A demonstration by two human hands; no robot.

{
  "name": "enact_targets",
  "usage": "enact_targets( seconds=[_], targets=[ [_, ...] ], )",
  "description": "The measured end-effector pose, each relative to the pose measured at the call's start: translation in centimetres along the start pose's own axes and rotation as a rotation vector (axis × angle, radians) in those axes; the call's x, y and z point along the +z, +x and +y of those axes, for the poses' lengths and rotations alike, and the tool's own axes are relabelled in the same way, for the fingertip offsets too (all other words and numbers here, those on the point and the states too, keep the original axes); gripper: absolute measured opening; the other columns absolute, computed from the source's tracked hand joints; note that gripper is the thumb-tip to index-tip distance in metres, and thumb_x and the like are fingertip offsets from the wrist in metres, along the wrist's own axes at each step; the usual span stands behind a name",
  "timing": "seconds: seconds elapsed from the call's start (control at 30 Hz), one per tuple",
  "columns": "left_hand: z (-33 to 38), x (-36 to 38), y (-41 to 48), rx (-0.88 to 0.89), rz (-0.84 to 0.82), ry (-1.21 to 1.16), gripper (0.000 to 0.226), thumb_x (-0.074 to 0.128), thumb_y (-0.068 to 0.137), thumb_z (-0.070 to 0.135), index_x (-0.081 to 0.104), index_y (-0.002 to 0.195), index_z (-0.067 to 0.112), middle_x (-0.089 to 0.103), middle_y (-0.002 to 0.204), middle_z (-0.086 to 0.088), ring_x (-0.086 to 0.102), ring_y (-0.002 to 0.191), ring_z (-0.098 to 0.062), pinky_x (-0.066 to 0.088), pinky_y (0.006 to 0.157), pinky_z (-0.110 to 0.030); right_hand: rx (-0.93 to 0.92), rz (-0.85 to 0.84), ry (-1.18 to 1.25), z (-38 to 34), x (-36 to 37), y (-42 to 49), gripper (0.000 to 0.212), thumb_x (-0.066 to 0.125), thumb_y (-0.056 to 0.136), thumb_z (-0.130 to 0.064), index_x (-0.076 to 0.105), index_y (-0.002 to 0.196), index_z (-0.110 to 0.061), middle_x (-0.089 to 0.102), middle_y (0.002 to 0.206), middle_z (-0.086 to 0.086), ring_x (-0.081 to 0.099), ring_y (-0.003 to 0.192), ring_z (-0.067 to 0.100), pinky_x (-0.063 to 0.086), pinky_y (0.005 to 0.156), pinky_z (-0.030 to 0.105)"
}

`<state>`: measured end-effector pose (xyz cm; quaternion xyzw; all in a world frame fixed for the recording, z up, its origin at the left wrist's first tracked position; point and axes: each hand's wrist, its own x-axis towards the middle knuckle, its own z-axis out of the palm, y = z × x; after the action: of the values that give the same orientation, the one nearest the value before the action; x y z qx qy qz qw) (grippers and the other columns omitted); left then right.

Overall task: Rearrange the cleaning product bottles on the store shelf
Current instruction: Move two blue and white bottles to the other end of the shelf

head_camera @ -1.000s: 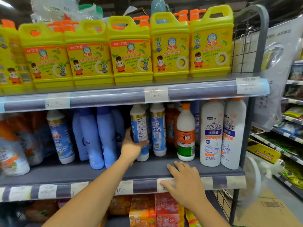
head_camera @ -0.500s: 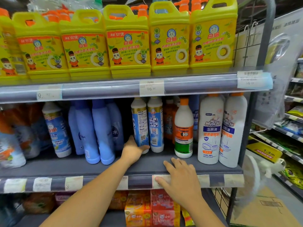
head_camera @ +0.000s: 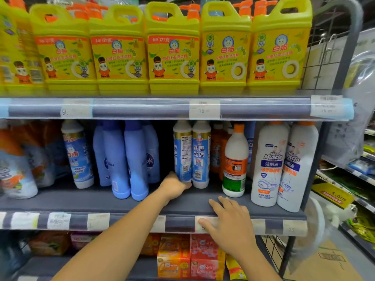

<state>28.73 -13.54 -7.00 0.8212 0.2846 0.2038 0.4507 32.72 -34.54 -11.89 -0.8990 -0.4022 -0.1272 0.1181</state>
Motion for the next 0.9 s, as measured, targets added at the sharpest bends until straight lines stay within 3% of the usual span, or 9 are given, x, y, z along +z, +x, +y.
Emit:
enact_targets(
  seconds=[0.1,0.2,0.3,0.43,0.53,0.6,0.67,0.73,0.9],
  targets=[
    [0.2,-1.3,-2.5,-0.061,-0.044,0.033,0.068,0.078,0.076,0.032,0.048,0.134,0.012,0.059,0.134,-0.004,0.058,0.113,-0.018,0.045,0.092,-0.028,0.032,-0.006,-0.003,-0.2,-0.1,0.0,0.086,0.012,0.075,-0.082,0.038,0.144,-0.038,0.038,0.153,-0.006,0.030,0.140,0.016,0.026,0.107,0.039],
    [-0.7,-3.3,-6.1,0.011,-0.045,0.192,0.073,0.072,0.077,0.041,0.040,0.140,0.020,0.055,0.136,-0.003,0.056,0.117,-0.017,0.045,0.091,-0.027,0.061,-0.013,-0.003,-0.5,-0.5,0.0,0.086,0.014,0.073,-0.083,0.038,0.143,-0.040,0.037,0.153,-0.010,0.030,0.139,0.013,0.027,0.106,0.037],
    [-2.6,-6.2,-10.5,0.165,-0.023,0.136,0.059,0.070,0.082,0.037,0.042,0.133,0.033,0.056,0.127,0.007,0.055,0.107,0.000,0.043,0.090,-0.019,0.069,-0.032,-0.035,-1.1,-0.9,-0.1,0.082,0.017,0.075,-0.081,0.036,0.144,-0.041,0.035,0.153,-0.011,0.028,0.140,0.012,0.025,0.108,0.035],
    [-5.0,-12.1,-14.8,0.166,0.072,0.014,0.033,0.072,0.081,0.027,0.055,0.105,0.042,0.062,0.109,0.016,0.058,0.091,0.009,0.049,0.079,-0.013,0.154,-0.152,-0.155,-4.1,-2.7,0.0,0.068,0.031,0.088,-0.065,0.035,0.145,-0.030,0.030,0.156,-0.001,0.028,0.141,0.021,0.022,0.113,0.037],
    [-6.7,-17.4,-15.8,0.135,0.163,0.049,0.020,0.071,0.082,0.028,0.060,0.095,0.038,0.066,0.099,0.016,0.061,0.086,0.007,0.052,0.075,-0.017,0.122,-0.066,-0.235,-10.0,-4.6,0.0,0.048,0.043,0.088,-0.054,0.050,0.127,-0.026,0.042,0.143,0.003,0.046,0.124,0.024,0.038,0.102,0.036],
    [-8.0,-20.6,-15.7,0.108,0.224,0.053,0.016,0.071,0.083,0.026,0.061,0.093,0.035,0.068,0.096,0.013,0.063,0.083,0.003,0.052,0.073,-0.018,0.014,0.042,-0.001,-15.1,-5.4,-0.1,0.040,0.049,0.088,-0.052,0.051,0.122,-0.030,0.045,0.132,-0.008,0.052,0.111,0.015,0.044,0.091,0.031],
    [-9.2,-23.5,-15.3,0.096,0.291,0.092,0.015,0.071,0.084,0.026,0.062,0.094,0.032,0.068,0.096,0.012,0.063,0.083,0.003,0.047,0.068,-0.009,-0.090,0.071,0.360,-20.1,-5.8,0.2,0.034,0.058,0.086,-0.049,0.053,0.117,-0.037,0.046,0.119,-0.021,0.052,0.098,0.002,0.041,0.084,0.022],
    [-10.4,-26.0,-14.7,0.116,0.336,0.126,0.020,0.070,0.085,0.026,0.060,0.100,0.030,0.065,0.102,0.013,0.061,0.086,0.004,0.043,0.068,-0.008,-0.157,0.043,0.598,-24.1,-5.6,1.5,0.034,0.065,0.083,-0.043,0.056,0.116,-0.038,0.051,0.112,-0.025,0.052,0.100,-0.004,0.040,0.087,0.017],
    [-12.6,-30.3,-12.1,0.109,0.261,0.212,0.054,0.068,0.087,0.034,0.039,0.132,0.033,0.042,0.124,0.015,0.051,0.106,-0.005,0.042,0.084,-0.024,-0.180,-0.100,0.672,-31.5,-3.8,5.7,0.059,0.064,0.085,-0.039,0.042,0.140,-0.032,0.053,0.128,-0.012,0.051,0.114,0.004,0.041,0.094,0.021]
  ],
)
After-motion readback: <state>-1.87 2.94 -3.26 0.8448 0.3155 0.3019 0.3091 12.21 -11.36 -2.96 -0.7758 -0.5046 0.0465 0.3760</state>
